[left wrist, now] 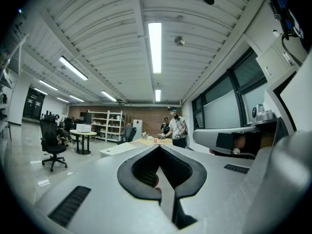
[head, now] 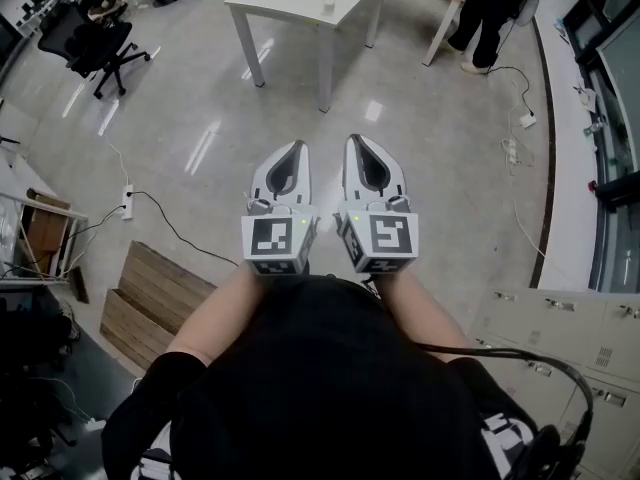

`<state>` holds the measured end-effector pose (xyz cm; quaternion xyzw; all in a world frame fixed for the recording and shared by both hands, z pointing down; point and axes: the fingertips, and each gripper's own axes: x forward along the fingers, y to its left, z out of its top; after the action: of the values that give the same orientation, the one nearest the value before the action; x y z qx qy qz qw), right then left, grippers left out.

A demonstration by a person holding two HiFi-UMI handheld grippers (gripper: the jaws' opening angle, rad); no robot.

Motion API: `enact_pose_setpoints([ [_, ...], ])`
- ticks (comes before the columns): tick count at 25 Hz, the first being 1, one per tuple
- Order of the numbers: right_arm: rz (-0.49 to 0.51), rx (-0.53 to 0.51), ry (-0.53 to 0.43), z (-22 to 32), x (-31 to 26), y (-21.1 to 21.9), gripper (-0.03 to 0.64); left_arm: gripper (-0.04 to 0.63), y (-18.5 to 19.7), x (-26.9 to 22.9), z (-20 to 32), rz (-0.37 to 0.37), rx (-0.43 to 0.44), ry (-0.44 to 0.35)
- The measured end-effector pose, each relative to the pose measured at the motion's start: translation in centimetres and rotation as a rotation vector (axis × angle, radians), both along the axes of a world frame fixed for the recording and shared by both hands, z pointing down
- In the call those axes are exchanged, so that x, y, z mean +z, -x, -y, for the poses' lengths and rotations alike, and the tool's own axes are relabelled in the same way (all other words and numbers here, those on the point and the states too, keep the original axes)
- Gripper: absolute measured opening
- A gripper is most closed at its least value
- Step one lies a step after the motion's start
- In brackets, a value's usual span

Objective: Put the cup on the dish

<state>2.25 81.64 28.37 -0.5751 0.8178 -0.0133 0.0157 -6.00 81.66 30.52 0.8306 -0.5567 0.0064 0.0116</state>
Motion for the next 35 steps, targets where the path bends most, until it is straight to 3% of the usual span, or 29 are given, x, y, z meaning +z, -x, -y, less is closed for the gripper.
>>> enact_pose_setpoints([
  [8, -0.019, -0.016, 0.053, 5.2, 1.5, 2.3, 0.014, -0.002, 0.9, 0.7, 5.0, -0.012, 0.024, 0.025],
  [12, -0.030, -0.037, 0.037, 8.8, 2.4, 3.1, 0.014, -0.002, 1.6, 1.1, 8.9, -0.019, 0.028, 0.026],
  [17, -0.015, -0.026, 0.095, 13.7, 3.8, 3.5, 0.014, -0.002, 2.3, 1.9, 14.3, -0.018, 0.037, 0.054],
  [23, -0.021, -0.031, 0.090, 19.4, 3.5, 4.7, 0.014, -0.002, 2.5, 1.9, 20.3, -0.018, 0.090, 0.061],
  [29, 0.012, -0.054, 0.022, 23.5, 2.8, 7.1, 0.014, -0.002, 4.0, 1.5, 24.7, -0.029, 0.118, 0.058],
  [35, 0.076, -0.056, 0.062, 27.6, 2.7, 10.3, 0.014, -0.002, 6.7, 1.5, 28.6, -0.037, 0.154, 0.042],
])
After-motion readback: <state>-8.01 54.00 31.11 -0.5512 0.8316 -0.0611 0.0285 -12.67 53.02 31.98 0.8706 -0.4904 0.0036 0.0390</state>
